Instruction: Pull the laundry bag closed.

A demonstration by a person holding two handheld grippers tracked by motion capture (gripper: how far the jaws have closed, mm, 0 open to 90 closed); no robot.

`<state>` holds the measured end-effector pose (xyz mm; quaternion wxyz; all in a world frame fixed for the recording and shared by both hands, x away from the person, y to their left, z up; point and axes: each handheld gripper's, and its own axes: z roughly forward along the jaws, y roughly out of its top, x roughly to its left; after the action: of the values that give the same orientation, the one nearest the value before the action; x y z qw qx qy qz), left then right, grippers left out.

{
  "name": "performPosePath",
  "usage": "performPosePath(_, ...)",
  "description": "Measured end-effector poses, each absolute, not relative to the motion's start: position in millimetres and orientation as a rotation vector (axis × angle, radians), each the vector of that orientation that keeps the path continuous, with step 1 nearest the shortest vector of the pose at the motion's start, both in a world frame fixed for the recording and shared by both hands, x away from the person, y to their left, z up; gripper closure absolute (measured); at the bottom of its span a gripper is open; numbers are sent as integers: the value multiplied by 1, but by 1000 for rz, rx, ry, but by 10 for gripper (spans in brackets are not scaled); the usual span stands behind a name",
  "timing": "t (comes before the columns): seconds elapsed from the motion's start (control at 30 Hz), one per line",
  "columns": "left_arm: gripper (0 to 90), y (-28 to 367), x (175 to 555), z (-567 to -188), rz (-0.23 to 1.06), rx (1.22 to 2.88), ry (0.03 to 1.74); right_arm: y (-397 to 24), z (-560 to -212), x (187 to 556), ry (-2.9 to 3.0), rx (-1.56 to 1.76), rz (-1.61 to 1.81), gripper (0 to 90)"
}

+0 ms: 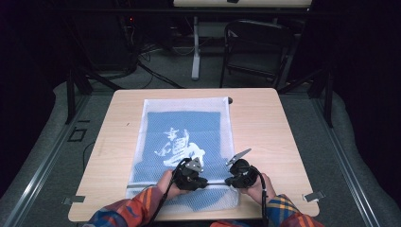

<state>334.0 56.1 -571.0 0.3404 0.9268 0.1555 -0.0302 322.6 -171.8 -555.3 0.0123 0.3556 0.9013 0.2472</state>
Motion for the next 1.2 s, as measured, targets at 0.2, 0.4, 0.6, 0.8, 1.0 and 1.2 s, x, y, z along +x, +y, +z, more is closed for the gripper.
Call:
performPosePath(0.2,825,56,335,-572,-87,2401,407,-158,-550,322,2799,1038,793,900)
performPosePath(0.4,823,56,335,-571,-79,2410,403,-146,-555,328,2829,997,793,870)
performPosePath(0.6,825,56,336,-571,-75,2413,396,-146,-560,328,2833,1018,808,880)
performPosePath(0.8,827,56,336,-571,-84,2415,383,-145,-559,326,2822,1031,787,889)
performPosePath(1.0,827,55,336,-571,-87,2420,380,-146,-558,325,2827,1045,756,889)
performPosePath(1.2,828,49,335,-572,-84,2410,366,-150,-557,326,2833,1060,729,890)
